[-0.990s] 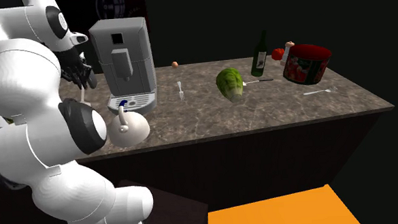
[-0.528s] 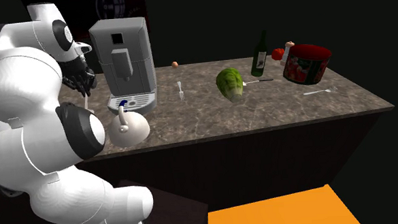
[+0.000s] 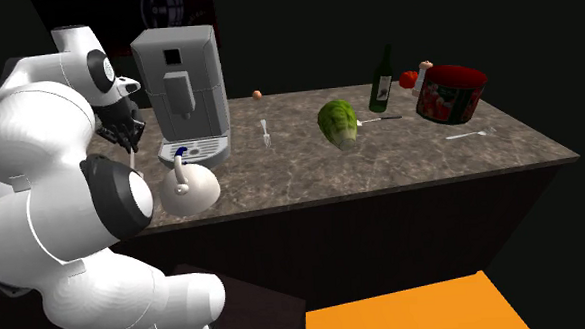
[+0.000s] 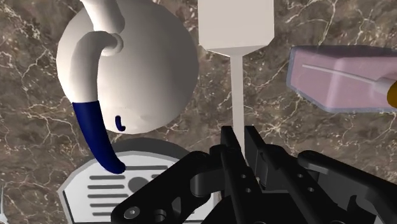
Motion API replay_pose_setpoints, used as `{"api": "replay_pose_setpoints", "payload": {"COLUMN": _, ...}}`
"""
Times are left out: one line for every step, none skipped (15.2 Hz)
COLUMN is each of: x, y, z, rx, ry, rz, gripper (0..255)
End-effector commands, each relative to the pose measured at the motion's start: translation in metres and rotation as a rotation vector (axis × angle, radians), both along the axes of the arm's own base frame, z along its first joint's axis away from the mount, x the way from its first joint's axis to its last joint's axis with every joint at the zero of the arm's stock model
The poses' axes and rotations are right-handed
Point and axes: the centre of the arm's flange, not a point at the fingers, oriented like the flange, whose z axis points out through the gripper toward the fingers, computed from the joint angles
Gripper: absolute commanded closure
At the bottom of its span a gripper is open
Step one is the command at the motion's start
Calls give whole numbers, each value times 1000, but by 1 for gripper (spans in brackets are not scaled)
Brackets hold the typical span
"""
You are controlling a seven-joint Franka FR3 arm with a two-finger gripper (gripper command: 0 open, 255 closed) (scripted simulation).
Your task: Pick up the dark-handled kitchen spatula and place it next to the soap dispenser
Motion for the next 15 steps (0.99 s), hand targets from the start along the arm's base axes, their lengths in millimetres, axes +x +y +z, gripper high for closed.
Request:
{"api": "replay_pose_setpoints", "payload": {"x": 0, "y": -1, "z": -10, "rx": 0, "ry": 0, "rz": 0, "gripper": 255}}
{"api": "replay_pose_setpoints", "payload": {"x": 0, "y": -1, "z": -16, "rx": 0, "ry": 0, "rz": 0, "gripper": 255}}
{"api": "replay_pose_setpoints", "payload": {"x": 0, "y": -1, "z": -21, "rx": 0, "ry": 0, "rz": 0, "gripper": 255}}
{"api": "replay_pose_setpoints", "payload": {"x": 0, "y": -1, "z": -26, "rx": 0, "ry": 0, "rz": 0, "gripper": 255}}
{"api": "replay_pose_setpoints", "payload": {"x": 0, "y": -1, "z": -32, "rx": 0, "ry": 0, "rz": 0, "gripper": 255}}
{"api": "replay_pose_setpoints", "payload": {"x": 0, "y": -1, "z": -37, "rx": 0, "ry": 0, "rz": 0, "gripper": 255}}
{"api": "replay_pose_setpoints", "payload": {"x": 0, "y": -1, "z": -42, "rx": 0, "ry": 0, "rz": 0, "gripper": 255}}
{"api": "replay_pose_setpoints", "payload": {"x": 0, "y": -1, "z": -47, "rx": 0, "ry": 0, "rz": 0, "gripper": 255}}
{"api": "replay_pose_setpoints", "payload": {"x": 0, "y": -1, "z": -53, "rx": 0, "ry": 0, "rz": 0, "gripper": 255}}
{"api": "replay_pose_setpoints", "payload": {"x": 0, "y": -1, "z": -58, "rx": 0, "ry": 0, "rz": 0, "gripper": 255}}
{"api": "replay_pose_setpoints", "payload": {"x": 0, "y": -1, "z": -63, "rx": 0, "ry": 0, "rz": 0, "gripper": 255}}
{"api": "replay_pose_setpoints", "payload": {"x": 0, "y": -1, "z": -69, "rx": 0, "ry": 0, "rz": 0, "gripper": 255}}
{"api": "replay_pose_setpoints", "payload": {"x": 0, "y": -1, "z": -74, "rx": 0, "ry": 0, "rz": 0, "gripper": 255}}
{"api": "replay_pose_setpoints", "payload": {"x": 0, "y": -1, "z": -79, "rx": 0, "ry": 0, "rz": 0, "gripper": 255}}
{"api": "replay_pose_setpoints", "payload": {"x": 0, "y": -1, "z": -84, "rx": 0, "ry": 0, "rz": 0, "gripper": 255}}
